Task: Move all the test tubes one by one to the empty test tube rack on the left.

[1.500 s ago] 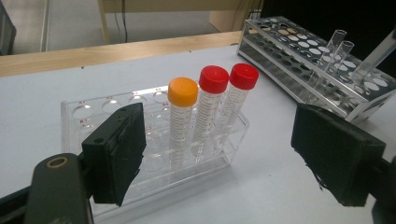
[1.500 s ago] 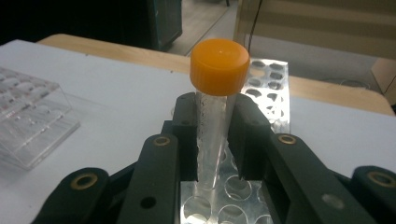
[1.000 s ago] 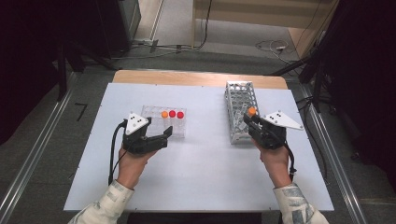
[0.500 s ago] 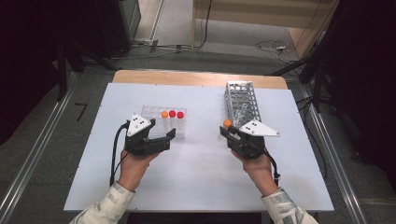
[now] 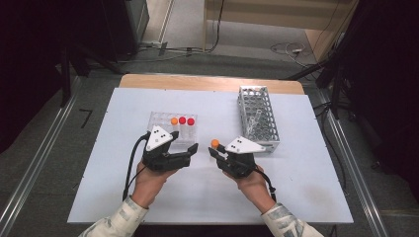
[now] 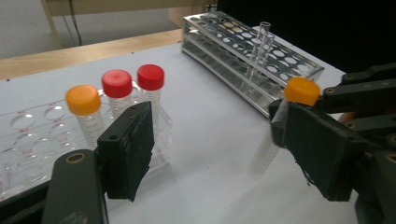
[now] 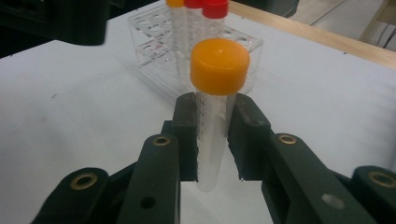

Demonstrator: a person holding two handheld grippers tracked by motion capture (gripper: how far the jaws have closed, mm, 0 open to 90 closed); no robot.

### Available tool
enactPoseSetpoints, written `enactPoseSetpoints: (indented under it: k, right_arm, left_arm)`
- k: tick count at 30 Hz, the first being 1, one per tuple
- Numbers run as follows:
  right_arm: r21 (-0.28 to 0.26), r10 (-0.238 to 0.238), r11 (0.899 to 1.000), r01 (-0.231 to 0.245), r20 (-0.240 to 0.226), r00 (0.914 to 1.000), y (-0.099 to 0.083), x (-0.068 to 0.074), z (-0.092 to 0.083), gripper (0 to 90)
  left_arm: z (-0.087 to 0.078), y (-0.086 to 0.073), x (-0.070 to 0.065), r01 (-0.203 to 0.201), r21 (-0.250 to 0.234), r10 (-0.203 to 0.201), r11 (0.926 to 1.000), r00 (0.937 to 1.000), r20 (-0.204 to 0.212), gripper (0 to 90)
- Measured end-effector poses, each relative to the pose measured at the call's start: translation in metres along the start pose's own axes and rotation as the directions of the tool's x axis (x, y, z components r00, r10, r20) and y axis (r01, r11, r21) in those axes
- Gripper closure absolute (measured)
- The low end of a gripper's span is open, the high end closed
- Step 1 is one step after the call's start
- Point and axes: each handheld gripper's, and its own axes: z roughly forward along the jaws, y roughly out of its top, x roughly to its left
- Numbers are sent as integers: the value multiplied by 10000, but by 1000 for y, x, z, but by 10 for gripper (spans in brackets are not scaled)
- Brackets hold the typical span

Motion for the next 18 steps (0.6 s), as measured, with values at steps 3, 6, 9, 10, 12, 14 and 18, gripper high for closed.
enactPoseSetpoints:
  k: [3, 6, 9, 10, 12, 14, 18]
  right_arm:
    - [74, -45, 10000, 46, -168, 9998, 1, 8, 6, 710]
    - [106, -112, 9999, 115, -304, 9995, 2, 15, 12, 710]
    - [189, -200, 9996, 208, -449, 9988, 4, 20, 19, 710]
    - [185, -222, 9996, 232, -485, 9986, 4, 22, 20, 711]
    - [198, -241, 9995, 252, -550, 9982, 5, 25, 23, 710]
    - [172, -275, 9994, 286, -605, 9978, 6, 28, 24, 710]
    - [162, -352, 9992, 365, -730, 9967, 9, 33, 25, 710]
  left_arm:
    - [1, -1, -3, -87, 21, 86, 10000, 9998, 184, 279]
    - [3, -2, -6, -197, 87, 194, 9998, 9992, 337, 310]
    - [4, -3, -9, -389, 143, 383, 9991, 9982, 458, 371]
    - [4, -3, -9, -453, 156, 445, 9989, 9978, 488, 391]
    - [4, -3, -10, -577, 179, 565, 9982, 9967, 584, 437]
    - [4, -4, -10, -678, 204, 664, 9975, 9958, 623, 477]
    - [4, -4, -11, -691, 161, 679, 9975, 9953, 693, 569]
